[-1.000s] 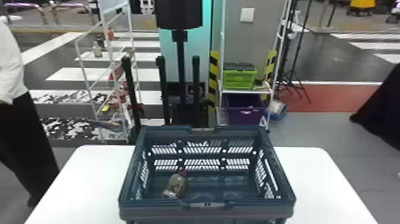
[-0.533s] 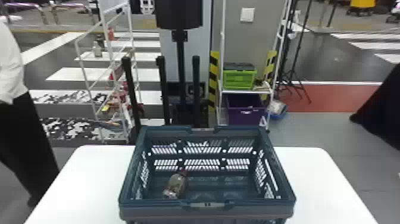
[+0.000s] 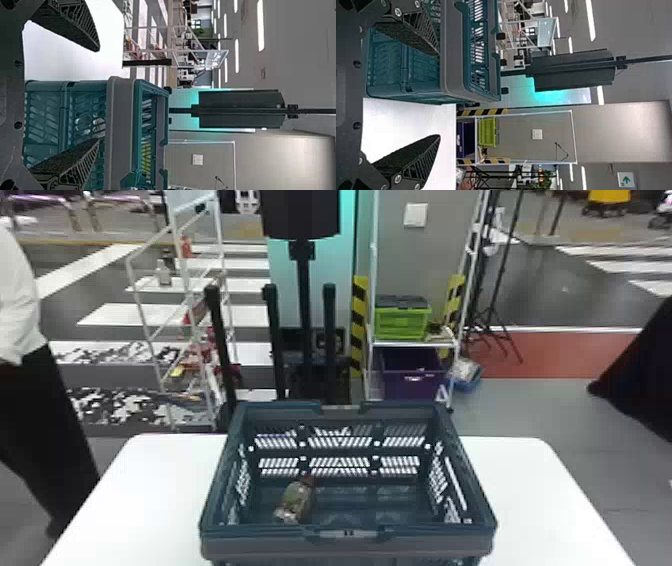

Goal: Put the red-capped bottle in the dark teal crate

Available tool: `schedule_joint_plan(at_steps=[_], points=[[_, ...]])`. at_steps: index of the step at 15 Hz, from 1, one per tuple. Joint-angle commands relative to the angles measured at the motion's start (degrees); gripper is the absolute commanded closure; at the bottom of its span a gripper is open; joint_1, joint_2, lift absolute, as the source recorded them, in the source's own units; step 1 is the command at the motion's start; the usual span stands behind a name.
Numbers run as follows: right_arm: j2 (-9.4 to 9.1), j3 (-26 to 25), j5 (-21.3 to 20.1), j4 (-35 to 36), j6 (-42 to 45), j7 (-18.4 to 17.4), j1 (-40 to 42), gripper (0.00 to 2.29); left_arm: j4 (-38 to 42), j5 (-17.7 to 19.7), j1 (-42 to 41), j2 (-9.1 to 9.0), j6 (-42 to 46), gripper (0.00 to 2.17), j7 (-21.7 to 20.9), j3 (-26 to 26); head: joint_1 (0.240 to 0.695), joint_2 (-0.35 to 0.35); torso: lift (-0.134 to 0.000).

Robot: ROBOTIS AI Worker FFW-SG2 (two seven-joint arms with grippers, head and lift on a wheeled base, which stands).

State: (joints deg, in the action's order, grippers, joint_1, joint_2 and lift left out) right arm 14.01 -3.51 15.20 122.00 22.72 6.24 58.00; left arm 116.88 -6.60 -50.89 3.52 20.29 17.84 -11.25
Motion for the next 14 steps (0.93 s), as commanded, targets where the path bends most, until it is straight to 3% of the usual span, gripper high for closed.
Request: schedule_joint_plan(at_steps=[1, 14], points=[[0.05, 0.00, 0.00, -0.01, -0.01, 0.00, 0.01, 0.15, 0.19, 0.01, -0.18, -0.09, -0.04, 0.08, 0.00, 0.00, 0.499, 0.000, 0.000], [0.84, 0.09, 0.18, -0.27, -0.01, 0.00, 0.27, 0.15, -0.60, -0.17, 0.09, -0.26, -0.04, 0.08, 0.00, -0.88, 0.499, 0.000, 0.000]])
